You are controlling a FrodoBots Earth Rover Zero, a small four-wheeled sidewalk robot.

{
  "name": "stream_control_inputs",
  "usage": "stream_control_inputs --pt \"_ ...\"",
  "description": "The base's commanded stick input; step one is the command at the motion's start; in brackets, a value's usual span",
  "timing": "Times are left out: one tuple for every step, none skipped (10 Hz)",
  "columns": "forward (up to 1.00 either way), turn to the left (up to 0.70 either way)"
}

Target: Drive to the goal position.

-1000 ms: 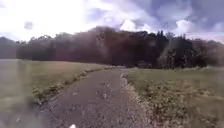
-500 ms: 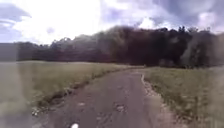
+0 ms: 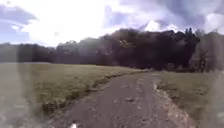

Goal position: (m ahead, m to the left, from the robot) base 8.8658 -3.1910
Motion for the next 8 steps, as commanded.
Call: stream_control_inputs --pt "1.00 -0.40" --pt "1.00 -0.40" --pt "1.00 -0.40" --pt "1.00 -0.40" --pt "1.00 0.00" --pt "1.00 0.00" --pt "1.00 0.00" --pt "1.00 0.00"
